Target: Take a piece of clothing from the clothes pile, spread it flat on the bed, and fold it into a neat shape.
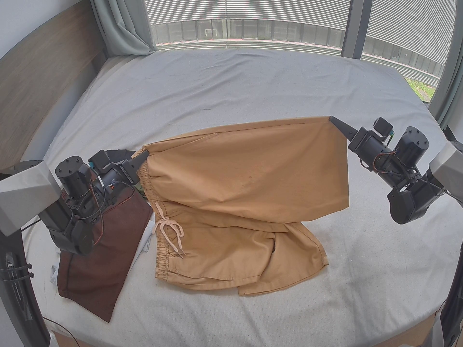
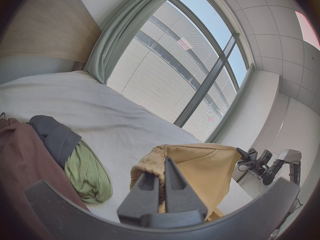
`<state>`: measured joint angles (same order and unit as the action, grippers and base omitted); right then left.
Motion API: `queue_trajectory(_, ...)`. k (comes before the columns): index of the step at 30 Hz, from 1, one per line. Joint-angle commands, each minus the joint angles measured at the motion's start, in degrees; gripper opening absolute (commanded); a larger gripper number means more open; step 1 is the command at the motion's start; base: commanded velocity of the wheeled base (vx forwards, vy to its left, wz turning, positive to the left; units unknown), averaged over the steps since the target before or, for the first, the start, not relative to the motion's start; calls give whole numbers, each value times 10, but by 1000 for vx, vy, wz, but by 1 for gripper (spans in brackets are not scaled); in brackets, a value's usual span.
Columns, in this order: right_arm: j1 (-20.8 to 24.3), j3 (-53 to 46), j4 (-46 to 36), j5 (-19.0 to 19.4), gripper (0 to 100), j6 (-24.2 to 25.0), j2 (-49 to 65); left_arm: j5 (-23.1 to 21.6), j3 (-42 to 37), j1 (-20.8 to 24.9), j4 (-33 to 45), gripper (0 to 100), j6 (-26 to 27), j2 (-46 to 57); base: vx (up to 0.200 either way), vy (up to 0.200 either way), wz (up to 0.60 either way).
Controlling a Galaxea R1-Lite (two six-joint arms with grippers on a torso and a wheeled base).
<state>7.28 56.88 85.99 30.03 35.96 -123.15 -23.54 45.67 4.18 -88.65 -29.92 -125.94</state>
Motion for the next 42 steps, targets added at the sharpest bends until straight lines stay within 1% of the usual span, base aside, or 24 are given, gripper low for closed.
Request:
queue_trajectory(1,-5,42,-17,0,0,4,-40,8,35,1,0,0,-1,-42,0,0,0)
queue_trajectory(7,-6,76,-28,0,0,4,-65,14,64,1,0,0,-11,-68,0,0,0)
queue_trajectory(8,-6,89,-33,0,0,4,-75,14,75,2,0,0,-23,-76,0,0,0)
queue_trajectory(14,-6,127,-50,0,0,3,-102,22,104,4,0,0,-39,-99,0,0,0)
queue_trajectory(19,-6,162,-72,0,0,4,-116,27,124,5,0,0,-50,-117,0,0,0)
queue_trajectory(22,-5,199,-96,0,0,4,-134,28,149,5,0,0,-66,-135,0,0,0)
queue_trajectory(30,-5,275,-137,0,0,4,-170,35,180,6,0,0,-93,-157,0,0,0)
queue_trajectory(42,-5,339,-174,0,0,3,-198,35,218,5,1,0,-96,-189,0,0,0)
